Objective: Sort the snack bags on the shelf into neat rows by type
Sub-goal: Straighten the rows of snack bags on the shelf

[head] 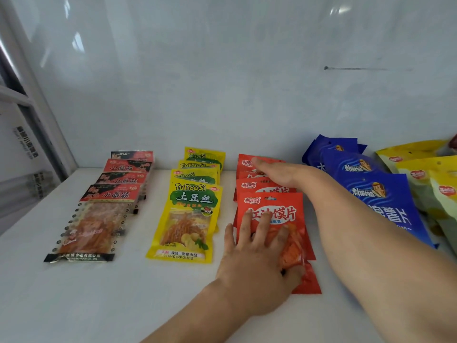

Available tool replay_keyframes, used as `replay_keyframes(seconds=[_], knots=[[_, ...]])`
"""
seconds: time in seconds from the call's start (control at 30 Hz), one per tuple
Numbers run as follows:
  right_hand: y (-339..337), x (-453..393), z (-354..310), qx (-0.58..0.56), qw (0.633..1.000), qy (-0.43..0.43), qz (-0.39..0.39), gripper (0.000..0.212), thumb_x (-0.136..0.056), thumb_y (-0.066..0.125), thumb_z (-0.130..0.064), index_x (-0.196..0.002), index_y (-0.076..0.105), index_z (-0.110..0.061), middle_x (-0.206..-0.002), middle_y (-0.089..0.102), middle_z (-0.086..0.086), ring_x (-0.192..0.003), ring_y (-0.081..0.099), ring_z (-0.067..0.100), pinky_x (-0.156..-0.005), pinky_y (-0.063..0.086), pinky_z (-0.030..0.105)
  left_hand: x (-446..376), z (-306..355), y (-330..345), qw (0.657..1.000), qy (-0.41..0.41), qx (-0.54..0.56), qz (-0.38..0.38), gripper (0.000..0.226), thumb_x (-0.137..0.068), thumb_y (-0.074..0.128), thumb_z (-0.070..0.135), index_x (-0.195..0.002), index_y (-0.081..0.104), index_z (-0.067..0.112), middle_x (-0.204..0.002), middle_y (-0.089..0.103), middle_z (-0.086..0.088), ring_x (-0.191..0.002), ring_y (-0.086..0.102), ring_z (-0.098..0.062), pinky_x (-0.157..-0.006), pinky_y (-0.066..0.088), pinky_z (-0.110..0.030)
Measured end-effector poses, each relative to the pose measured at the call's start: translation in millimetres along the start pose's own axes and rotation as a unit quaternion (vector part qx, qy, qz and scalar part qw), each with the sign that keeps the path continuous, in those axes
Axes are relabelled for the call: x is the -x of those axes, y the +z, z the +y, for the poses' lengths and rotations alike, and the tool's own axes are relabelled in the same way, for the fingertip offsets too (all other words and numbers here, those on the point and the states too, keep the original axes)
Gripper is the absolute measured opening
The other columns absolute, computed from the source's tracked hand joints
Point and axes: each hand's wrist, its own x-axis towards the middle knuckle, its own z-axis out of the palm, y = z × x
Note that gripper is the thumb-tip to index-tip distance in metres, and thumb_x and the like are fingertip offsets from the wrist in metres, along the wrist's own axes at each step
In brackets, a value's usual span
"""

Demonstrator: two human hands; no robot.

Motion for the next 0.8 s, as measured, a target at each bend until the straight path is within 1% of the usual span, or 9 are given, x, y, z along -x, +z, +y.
replay_keyframes(seconds=[0.2,0.3,0.33,0.37,0.43,0.53,0.63,0.7,0.8], knots=[[2,-10,-3,0.099,0.989,-0.071,0.085,0.097,-0.071,0.005,-0.093,-0.145,0.043,-0.042,-0.150,0.047,-0.006,-0.138,0.043,0.026,-0.113,0.032,0.052,-3,-5,-1,1.000,-0.007,-0.015,0.008,0.073,-0.093,0.017,0.075,-0.156,0.005,0.041,-0.166,-0.014,0.006,-0.150,-0.022,-0.030,-0.117,-0.011,-0.061],[9,-23,2,0.138,0.981,-0.084,0.108,0.114,-0.056,-0.004,-0.101,-0.145,0.039,-0.045,-0.155,0.039,-0.008,-0.143,0.035,0.026,-0.114,0.027,0.058,-3,-7,-2,0.996,-0.005,-0.032,0.087,0.065,-0.091,0.029,0.072,-0.150,0.034,0.043,-0.165,0.021,0.001,-0.152,0.012,-0.039,-0.115,0.012,-0.069],[12,-27,4,0.143,0.979,-0.089,0.111,0.119,-0.052,-0.007,-0.101,-0.146,0.037,-0.043,-0.156,0.038,-0.008,-0.144,0.033,0.025,-0.114,0.025,0.058,-3,-8,-3,0.995,-0.003,-0.028,0.094,0.065,-0.091,0.030,0.071,-0.149,0.034,0.044,-0.165,0.022,0.002,-0.152,0.012,-0.038,-0.115,0.012,-0.068],[13,-27,4,0.145,0.979,-0.092,0.114,0.121,-0.052,-0.007,-0.101,-0.148,0.036,-0.041,-0.157,0.037,-0.008,-0.144,0.033,0.024,-0.114,0.024,0.059,-5,-8,-2,0.995,0.001,-0.031,0.092,0.065,-0.092,0.028,0.069,-0.152,0.026,0.045,-0.167,0.012,0.003,-0.153,0.002,-0.036,-0.117,0.004,-0.065],[13,-25,0,0.138,0.979,-0.097,0.118,0.106,-0.067,0.000,-0.095,-0.148,0.038,-0.038,-0.156,0.039,-0.006,-0.142,0.036,0.024,-0.115,0.026,0.058,-6,-10,2,0.998,-0.003,-0.018,0.065,0.067,-0.093,0.023,0.068,-0.155,0.013,0.045,-0.168,-0.003,0.006,-0.152,-0.014,-0.031,-0.117,-0.009,-0.060],[13,-23,-3,0.128,0.980,-0.108,0.103,0.079,-0.089,0.014,-0.080,-0.146,0.044,-0.035,-0.154,0.042,-0.004,-0.139,0.041,0.023,-0.114,0.030,0.052,-8,-13,5,0.997,-0.011,0.005,0.082,0.070,-0.091,0.014,0.070,-0.155,0.014,0.045,-0.168,-0.001,0.005,-0.153,-0.011,-0.031,-0.117,-0.007,-0.059],[18,-22,0,0.131,0.982,-0.114,0.078,0.078,-0.089,0.017,-0.079,-0.147,0.043,-0.035,-0.157,0.038,-0.004,-0.144,0.035,0.021,-0.116,0.028,0.047,-10,-13,6,0.999,-0.019,0.028,0.023,0.080,-0.083,-0.004,0.078,-0.156,0.003,0.045,-0.167,-0.013,0.008,-0.151,-0.020,-0.026,-0.121,-0.005,-0.056],[24,-21,3,0.144,0.981,-0.111,0.072,0.078,-0.088,0.018,-0.080,-0.149,0.040,-0.035,-0.158,0.035,-0.004,-0.145,0.033,0.021,-0.116,0.028,0.047,-10,-12,2,0.999,-0.014,0.036,0.015,0.086,-0.075,-0.006,0.074,-0.156,0.002,0.045,-0.166,-0.015,0.008,-0.150,-0.022,-0.025,-0.121,-0.003,-0.054],[27,-20,3,0.139,0.982,-0.106,0.073,0.075,-0.090,0.019,-0.079,-0.149,0.040,-0.037,-0.157,0.037,-0.004,-0.141,0.039,0.023,-0.115,0.030,0.048,-12,-13,4,0.999,-0.013,0.038,0.009,0.085,-0.077,-0.006,0.076,-0.156,0.001,0.044,-0.166,-0.014,0.008,-0.150,-0.022,-0.025,-0.122,-0.003,-0.053]])
